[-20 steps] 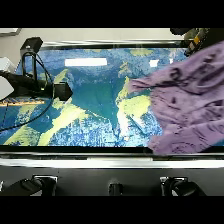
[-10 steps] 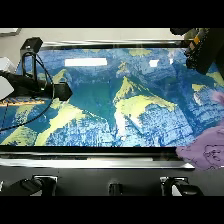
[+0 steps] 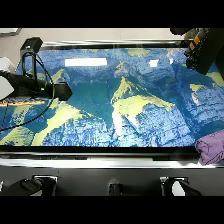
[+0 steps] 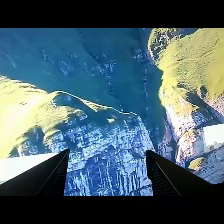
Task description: Fold the clothes and pants, and hang the long-sleeved shirts on hangers.
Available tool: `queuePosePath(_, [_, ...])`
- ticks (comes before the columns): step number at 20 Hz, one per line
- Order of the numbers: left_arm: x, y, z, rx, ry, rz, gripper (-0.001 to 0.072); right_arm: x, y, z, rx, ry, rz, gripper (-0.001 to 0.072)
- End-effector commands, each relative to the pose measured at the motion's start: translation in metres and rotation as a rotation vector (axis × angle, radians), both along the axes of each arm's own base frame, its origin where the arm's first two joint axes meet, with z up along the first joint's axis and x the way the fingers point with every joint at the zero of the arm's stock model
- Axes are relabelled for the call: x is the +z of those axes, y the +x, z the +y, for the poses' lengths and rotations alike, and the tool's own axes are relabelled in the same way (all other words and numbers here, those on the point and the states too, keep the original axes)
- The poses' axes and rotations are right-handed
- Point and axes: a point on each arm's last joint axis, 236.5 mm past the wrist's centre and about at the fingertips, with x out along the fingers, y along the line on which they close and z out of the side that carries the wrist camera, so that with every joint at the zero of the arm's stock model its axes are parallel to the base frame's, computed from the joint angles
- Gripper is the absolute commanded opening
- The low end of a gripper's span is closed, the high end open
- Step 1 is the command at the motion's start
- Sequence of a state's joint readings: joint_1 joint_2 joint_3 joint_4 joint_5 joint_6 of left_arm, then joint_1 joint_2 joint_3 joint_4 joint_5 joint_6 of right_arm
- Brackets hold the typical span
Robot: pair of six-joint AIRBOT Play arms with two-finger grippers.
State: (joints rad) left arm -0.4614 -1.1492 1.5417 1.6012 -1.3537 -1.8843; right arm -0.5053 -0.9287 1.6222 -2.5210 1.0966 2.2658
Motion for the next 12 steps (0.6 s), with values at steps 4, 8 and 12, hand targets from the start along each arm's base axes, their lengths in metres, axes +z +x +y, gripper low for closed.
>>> queuePosePath(4, [0.000,0.000,0.000,0.001,0.000,-0.001,0.0555,0.032,0.012,-0.016,-0.021,-0.133,-0.158,0.0040])
queuePosePath(8, [0.000,0.000,0.000,0.001,0.000,-0.001,0.0555,0.039,0.016,-0.020,-0.032,-0.166,-0.192,0.0040])
queuePosePath(12, [0.000,0.000,0.000,0.001,0.000,-0.001,0.0554,0.063,0.018,-0.028,-0.073,-0.243,-0.189,0.0040])
